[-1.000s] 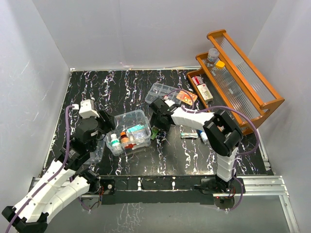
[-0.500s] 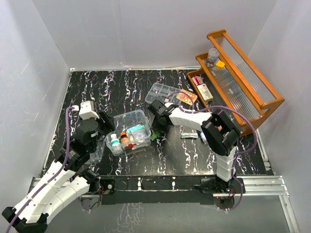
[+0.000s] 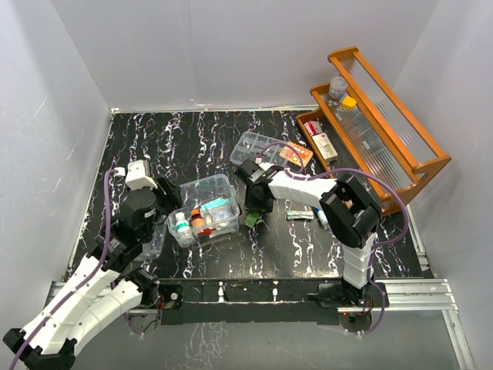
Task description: Organize the medicine kit
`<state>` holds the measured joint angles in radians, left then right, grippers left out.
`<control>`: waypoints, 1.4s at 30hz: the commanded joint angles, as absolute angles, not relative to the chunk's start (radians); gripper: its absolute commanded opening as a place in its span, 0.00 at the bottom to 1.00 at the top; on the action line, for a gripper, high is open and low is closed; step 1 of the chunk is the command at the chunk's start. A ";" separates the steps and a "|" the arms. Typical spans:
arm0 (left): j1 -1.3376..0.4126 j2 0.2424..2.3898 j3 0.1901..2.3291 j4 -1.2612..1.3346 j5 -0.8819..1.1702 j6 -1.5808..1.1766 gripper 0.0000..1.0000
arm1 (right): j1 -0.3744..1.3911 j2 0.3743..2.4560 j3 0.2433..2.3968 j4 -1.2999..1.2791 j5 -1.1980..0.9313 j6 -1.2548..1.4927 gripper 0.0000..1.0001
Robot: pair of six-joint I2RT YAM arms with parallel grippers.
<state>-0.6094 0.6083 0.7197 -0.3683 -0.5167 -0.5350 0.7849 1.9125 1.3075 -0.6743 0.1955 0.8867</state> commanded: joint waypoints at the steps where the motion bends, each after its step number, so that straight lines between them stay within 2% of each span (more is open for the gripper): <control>1: -0.604 0.612 0.720 -0.377 -0.534 -0.532 0.54 | 0.771 1.856 1.314 -0.734 0.193 0.695 0.39; 8: -0.604 0.619 0.720 -0.370 -0.527 -0.532 0.54 | 0.755 1.823 1.290 -0.738 0.179 0.666 0.43; 15: -0.604 0.631 0.718 -0.379 -0.508 -0.540 0.55 | 0.769 1.852 1.272 -0.728 0.171 0.835 0.50; 21: -0.605 0.626 0.712 -0.371 -0.503 -0.541 0.55 | 0.780 1.816 1.226 -0.771 0.247 0.994 0.51; 24: -0.606 0.627 0.709 -0.368 -0.496 -0.544 0.55 | 0.781 1.795 1.207 -0.774 0.259 1.031 0.47; 31: -0.604 0.622 0.709 -0.370 -0.494 -0.547 0.55 | 0.791 1.788 1.190 -0.732 0.230 1.068 0.31; 36: -0.604 0.617 0.709 -0.375 -0.493 -0.549 0.55 | 0.793 1.767 1.172 -0.695 0.217 1.091 0.26; 42: -0.604 0.626 0.723 -0.434 -0.553 -0.576 0.60 | 0.794 1.709 1.220 -0.744 0.224 1.091 0.27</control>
<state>-0.6094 0.6273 0.7177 -0.3840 -0.4995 -0.5560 0.7864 1.7935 1.1770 -0.7315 0.2100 1.0672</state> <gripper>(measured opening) 0.577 0.282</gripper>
